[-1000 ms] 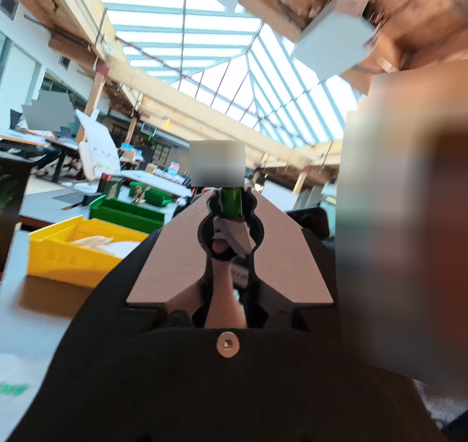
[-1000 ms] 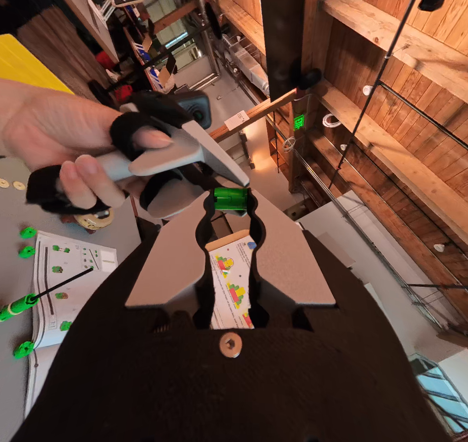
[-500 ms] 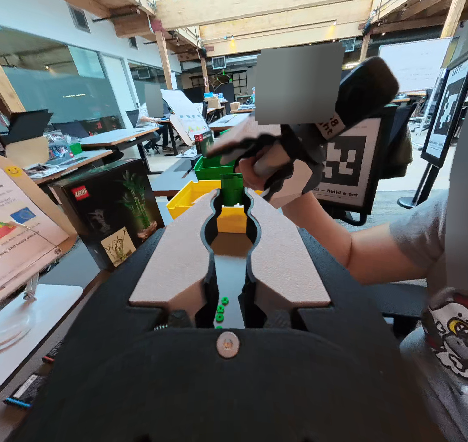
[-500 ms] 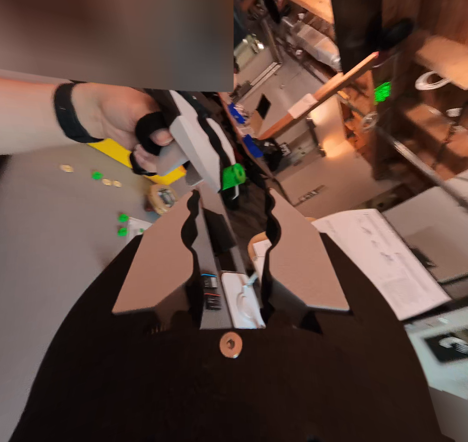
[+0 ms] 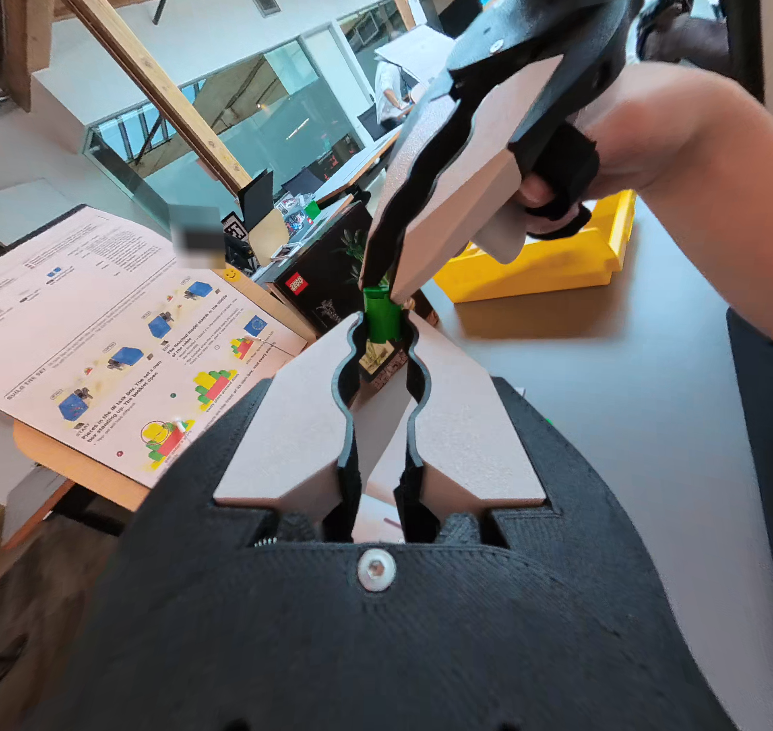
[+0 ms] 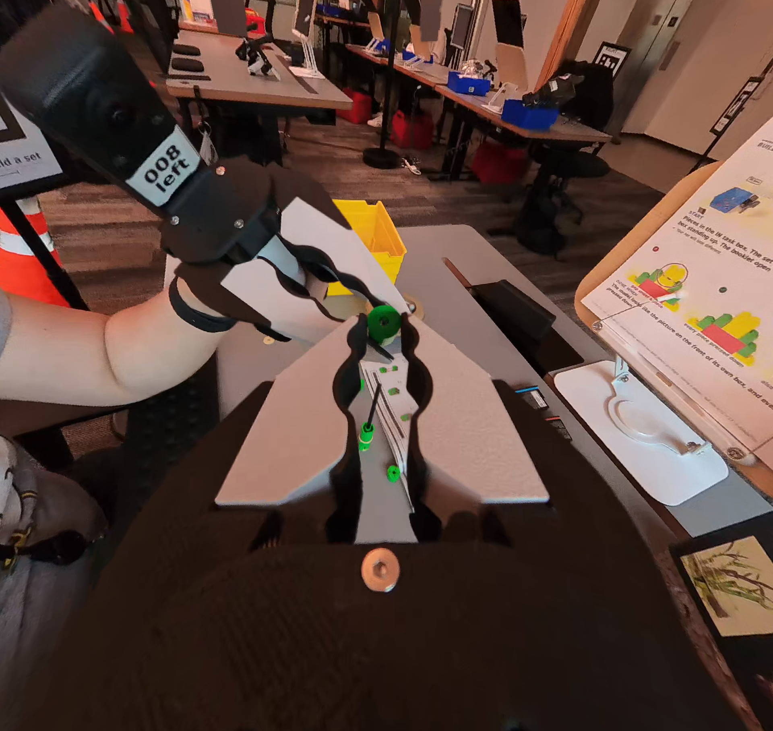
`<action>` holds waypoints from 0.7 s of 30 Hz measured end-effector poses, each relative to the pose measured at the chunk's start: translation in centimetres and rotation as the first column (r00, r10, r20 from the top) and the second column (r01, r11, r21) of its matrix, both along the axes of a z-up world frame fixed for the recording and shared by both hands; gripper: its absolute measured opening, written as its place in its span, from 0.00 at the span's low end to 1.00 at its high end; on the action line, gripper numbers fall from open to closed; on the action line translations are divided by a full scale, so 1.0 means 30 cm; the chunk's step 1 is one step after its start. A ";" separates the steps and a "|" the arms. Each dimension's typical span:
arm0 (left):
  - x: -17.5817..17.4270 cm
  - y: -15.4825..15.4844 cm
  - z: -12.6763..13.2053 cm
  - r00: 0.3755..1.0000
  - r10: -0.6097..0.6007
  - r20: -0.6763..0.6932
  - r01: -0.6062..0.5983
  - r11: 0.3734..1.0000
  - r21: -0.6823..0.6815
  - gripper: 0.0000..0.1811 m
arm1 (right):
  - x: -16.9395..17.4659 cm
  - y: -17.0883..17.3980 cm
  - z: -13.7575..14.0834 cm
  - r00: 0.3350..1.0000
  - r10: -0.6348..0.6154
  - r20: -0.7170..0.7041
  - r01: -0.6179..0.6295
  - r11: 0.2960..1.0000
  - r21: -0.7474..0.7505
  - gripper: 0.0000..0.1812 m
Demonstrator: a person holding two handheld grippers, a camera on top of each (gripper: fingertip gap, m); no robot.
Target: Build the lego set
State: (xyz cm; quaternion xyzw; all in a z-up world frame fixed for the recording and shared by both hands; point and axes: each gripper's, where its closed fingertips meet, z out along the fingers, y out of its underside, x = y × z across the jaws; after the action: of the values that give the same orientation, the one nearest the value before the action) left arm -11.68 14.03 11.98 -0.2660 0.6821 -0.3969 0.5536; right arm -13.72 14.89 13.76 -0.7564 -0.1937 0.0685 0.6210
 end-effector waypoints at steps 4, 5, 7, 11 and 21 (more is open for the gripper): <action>0.004 -0.024 -0.039 0.999 -0.031 -0.045 0.031 0.999 0.012 0.08 | 0.009 -0.018 -0.036 1.000 0.017 0.023 -0.016 0.998 -0.062 0.08; 0.008 -0.031 -0.051 0.997 -0.043 -0.059 0.043 0.999 0.003 0.08 | 0.014 -0.024 -0.046 0.999 0.025 0.021 -0.023 0.997 -0.078 0.08; 0.026 -0.035 -0.075 0.995 -0.048 -0.090 0.046 0.999 -0.022 0.17 | 0.057 -0.032 -0.071 1.000 -0.008 0.028 0.011 0.993 -0.118 0.07; 0.053 0.003 -0.121 0.987 0.003 -0.162 -0.008 1.000 -0.027 0.30 | 0.326 -0.065 -0.267 0.947 -0.258 0.190 0.311 0.886 -0.345 0.08; -0.058 0.070 0.016 0.997 0.000 -0.072 -0.008 0.994 -0.113 0.24 | 0.777 -0.139 -0.911 0.876 -0.384 0.292 0.455 0.456 -0.765 0.08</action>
State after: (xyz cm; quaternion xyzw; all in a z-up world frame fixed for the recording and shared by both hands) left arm -13.41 16.15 12.46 -0.3125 0.6775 -0.4238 0.5136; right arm 9.59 10.73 -13.56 -0.9806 0.0285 -0.0343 0.1908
